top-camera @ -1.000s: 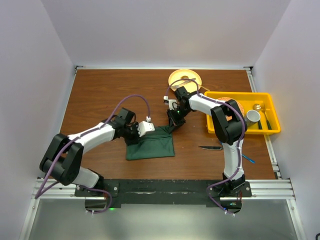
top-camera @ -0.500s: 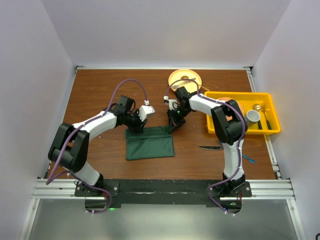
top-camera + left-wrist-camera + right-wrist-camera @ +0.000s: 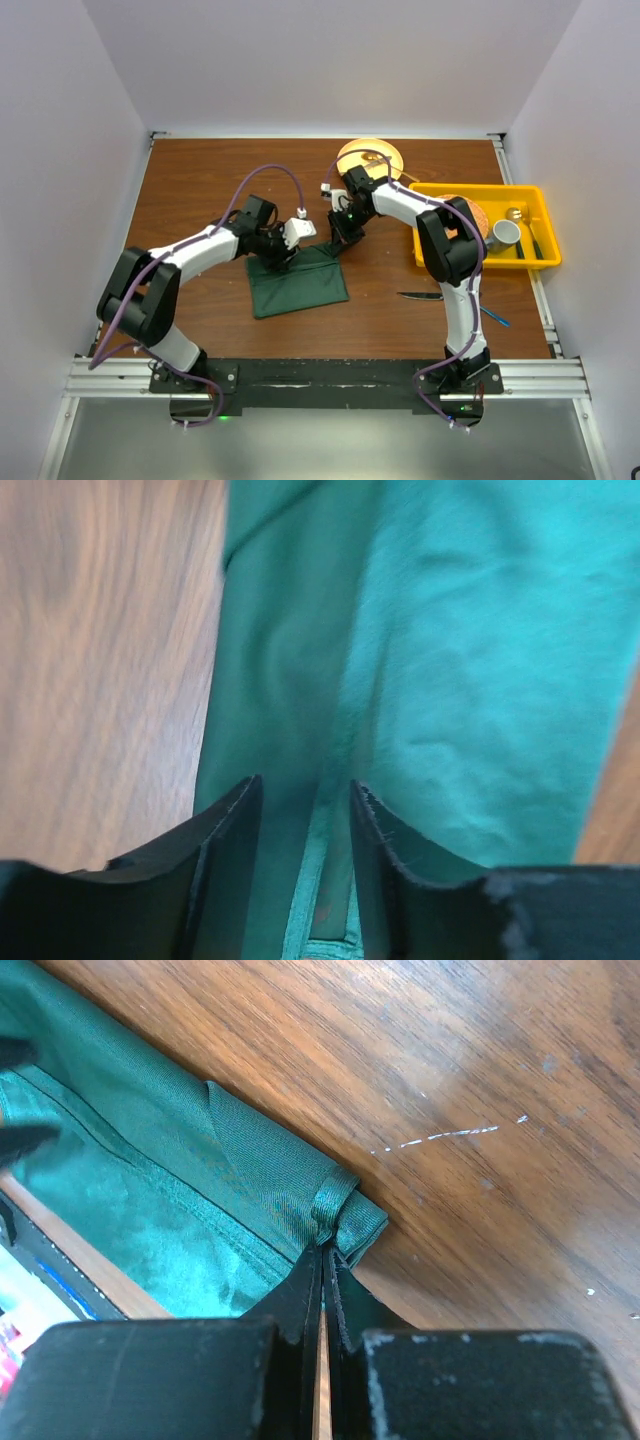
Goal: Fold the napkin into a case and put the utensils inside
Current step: Smooth out the 2/3-rectangle-folded napkin at the center of the board.
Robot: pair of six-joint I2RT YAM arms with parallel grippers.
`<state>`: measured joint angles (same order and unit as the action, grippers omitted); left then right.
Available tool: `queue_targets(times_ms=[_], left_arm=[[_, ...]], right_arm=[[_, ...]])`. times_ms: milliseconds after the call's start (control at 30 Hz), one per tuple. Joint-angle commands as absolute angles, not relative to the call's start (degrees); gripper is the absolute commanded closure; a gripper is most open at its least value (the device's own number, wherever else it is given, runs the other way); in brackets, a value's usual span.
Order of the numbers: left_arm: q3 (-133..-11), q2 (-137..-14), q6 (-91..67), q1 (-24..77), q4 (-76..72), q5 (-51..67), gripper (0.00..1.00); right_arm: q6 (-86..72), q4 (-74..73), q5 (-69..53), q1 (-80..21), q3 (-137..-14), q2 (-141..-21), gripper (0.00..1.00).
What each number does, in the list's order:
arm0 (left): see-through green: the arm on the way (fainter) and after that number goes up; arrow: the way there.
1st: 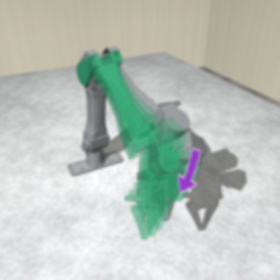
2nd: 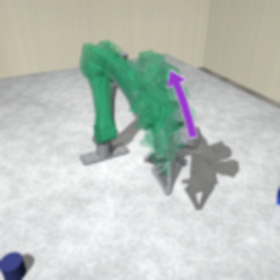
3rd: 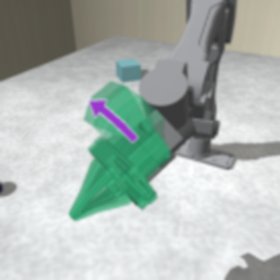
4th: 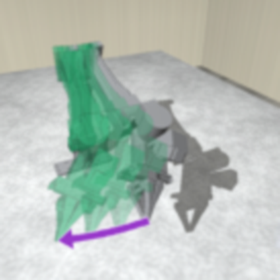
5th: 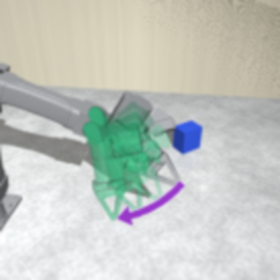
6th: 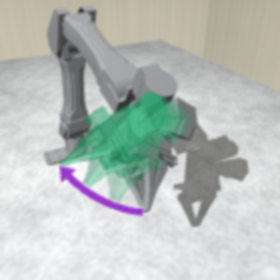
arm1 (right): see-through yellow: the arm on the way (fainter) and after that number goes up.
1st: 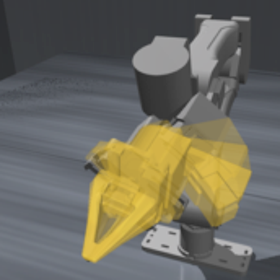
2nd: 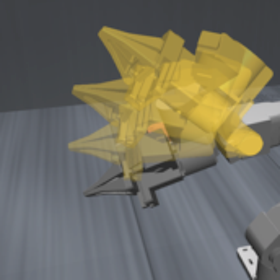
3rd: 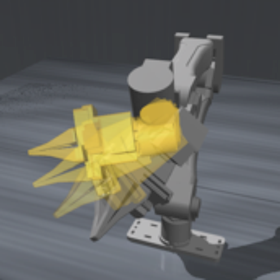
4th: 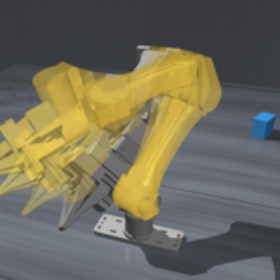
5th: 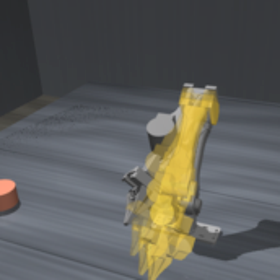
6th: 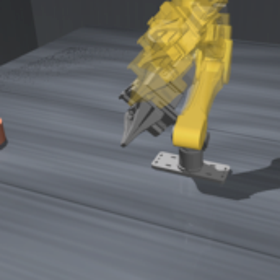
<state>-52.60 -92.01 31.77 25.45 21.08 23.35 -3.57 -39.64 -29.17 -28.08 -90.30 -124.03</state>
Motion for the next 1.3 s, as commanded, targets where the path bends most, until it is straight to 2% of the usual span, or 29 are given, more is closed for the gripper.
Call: queue_targets(times_ms=[0, 233, 567, 767, 800, 1100, 1267], left_arm=[[-52.56, -88.50, 34.81, 29.78, 19.61, 23.91, 0.52], [-53.52, -92.89, 36.56, 33.75, 16.44, 20.05, 0.48], [-53.88, -95.54, 38.58, 35.77, 14.85, 14.68, 0.51], [-54.75, -96.06, 39.20, 35.68, 15.29, 13.98, 0.64], [-54.93, -96.33, 39.11, 35.68, 15.38, 14.06, 0.69], [-55.90, -95.89, 38.58, 35.77, 15.73, 14.77, 0.94], [-57.04, -94.92, 38.23, 35.77, 16.79, 15.03, 1.00]], right_arm=[[-0.35, -37.62, -20.39, -27.95, -90.09, -125.95, 1.00], [-0.35, -37.97, -20.74, -27.86, -90.18, -125.68, 1.00], [2.11, -37.53, -21.09, -27.86, -89.47, -125.68, 1.00], [2.99, -37.53, -20.92, -27.95, -89.47, -125.95, 1.00], [3.08, -37.53, -20.92, -27.86, -89.47, -126.03, 1.00], [3.69, -38.32, -21.44, -27.86, -90.52, -125.60, 1.00], [3.60, -39.64, -22.67, -27.86, -92.63, -124.37, 1.00]])
